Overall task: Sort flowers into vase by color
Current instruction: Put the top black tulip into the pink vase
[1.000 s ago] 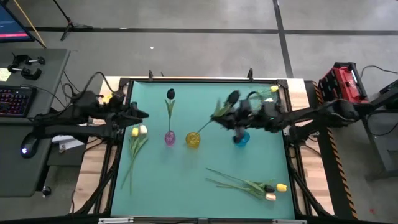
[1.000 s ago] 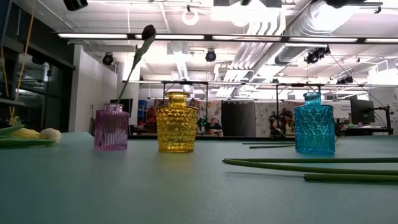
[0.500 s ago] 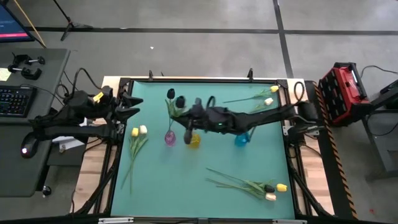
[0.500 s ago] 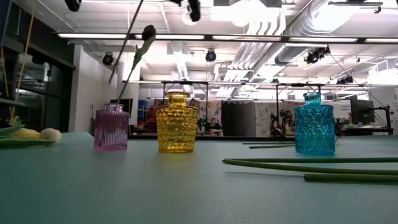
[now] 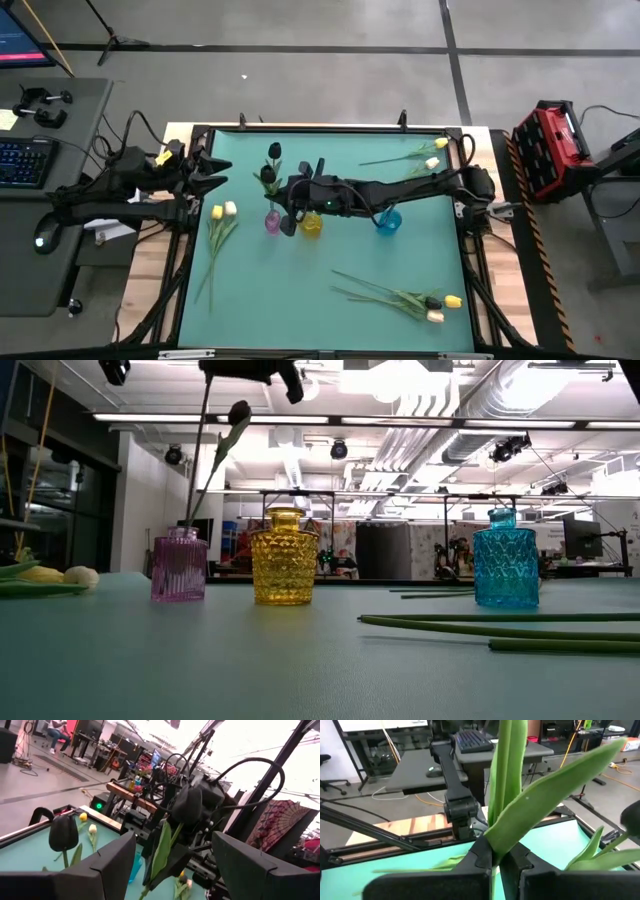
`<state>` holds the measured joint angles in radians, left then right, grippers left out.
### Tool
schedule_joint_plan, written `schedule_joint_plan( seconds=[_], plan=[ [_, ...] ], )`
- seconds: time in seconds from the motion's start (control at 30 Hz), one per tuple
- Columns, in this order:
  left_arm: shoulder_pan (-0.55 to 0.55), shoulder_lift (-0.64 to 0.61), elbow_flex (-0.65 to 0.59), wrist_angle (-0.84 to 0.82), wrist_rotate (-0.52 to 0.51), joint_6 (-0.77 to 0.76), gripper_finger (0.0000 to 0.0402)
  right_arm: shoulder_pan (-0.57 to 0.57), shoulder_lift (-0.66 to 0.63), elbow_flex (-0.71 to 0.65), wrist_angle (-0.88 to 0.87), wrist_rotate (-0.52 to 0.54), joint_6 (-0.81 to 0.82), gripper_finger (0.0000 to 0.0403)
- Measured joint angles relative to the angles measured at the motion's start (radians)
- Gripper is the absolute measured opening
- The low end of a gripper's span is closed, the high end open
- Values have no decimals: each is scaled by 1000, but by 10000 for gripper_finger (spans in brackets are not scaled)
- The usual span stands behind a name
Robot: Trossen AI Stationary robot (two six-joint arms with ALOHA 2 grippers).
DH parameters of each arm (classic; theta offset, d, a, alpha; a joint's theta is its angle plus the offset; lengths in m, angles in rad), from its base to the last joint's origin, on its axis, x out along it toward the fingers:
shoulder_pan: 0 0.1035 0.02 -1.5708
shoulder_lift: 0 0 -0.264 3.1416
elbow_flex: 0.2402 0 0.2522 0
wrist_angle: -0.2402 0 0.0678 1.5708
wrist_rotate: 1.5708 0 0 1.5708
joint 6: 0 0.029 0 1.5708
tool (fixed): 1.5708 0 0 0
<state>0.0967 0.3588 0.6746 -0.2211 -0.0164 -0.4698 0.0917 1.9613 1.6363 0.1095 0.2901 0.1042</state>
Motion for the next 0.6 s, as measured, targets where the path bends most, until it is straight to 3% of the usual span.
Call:
schedule_joint_plan(
  seconds=[0.23, 0.47, 0.6],
  plan=[
    [0, 0, 0, 0, 0, -1, 251, 0, 24, 0, -16, 21, 4, 0],
    [0, 0, 0, 1, -11, 0, 251, -3, 38, 0, -16, 16, 131, 1],
    [0, 0, 0, 1, -25, 0, 251, -19, 39, 0, -24, -41, 222, 32]
  ],
)
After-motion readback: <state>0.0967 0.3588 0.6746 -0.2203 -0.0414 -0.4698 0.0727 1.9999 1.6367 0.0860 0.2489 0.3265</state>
